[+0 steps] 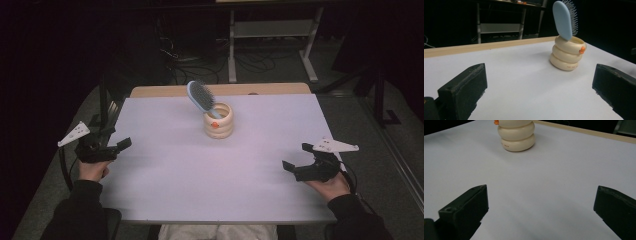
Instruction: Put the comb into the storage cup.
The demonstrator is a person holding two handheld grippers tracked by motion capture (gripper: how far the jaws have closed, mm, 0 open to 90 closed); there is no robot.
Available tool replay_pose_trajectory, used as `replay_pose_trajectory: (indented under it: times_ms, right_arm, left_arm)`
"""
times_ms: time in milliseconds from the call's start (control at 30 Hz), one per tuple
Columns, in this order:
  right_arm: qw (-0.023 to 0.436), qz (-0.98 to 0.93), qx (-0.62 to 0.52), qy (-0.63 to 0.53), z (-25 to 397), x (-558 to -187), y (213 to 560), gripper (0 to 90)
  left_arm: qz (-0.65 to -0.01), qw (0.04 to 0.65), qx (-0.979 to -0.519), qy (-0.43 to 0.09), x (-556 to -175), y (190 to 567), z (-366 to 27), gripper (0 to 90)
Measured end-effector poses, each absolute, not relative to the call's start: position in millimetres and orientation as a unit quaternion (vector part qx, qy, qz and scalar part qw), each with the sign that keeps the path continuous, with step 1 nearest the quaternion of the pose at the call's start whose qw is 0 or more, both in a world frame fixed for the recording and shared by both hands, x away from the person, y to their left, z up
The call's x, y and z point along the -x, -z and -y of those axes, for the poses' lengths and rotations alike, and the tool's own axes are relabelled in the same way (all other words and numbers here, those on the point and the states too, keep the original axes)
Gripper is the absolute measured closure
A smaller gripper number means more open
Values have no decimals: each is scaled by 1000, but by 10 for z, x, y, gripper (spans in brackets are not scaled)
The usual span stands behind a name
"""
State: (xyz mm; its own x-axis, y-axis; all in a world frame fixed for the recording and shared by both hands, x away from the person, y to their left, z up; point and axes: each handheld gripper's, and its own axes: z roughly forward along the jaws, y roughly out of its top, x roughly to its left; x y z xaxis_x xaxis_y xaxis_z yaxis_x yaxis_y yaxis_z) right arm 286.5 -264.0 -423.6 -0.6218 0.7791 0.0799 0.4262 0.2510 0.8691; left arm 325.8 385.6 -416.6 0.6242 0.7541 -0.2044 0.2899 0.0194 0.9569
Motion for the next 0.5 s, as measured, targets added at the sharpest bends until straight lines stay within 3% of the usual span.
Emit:
replay_pose_trajectory:
  times_ms: [500]
  right_arm:
    - [190, -761, -399, -476, 2699, -2859, 4228, 0]
  left_arm:
    - [-398, 594, -668, -208, -3087, 4296, -3993, 0]
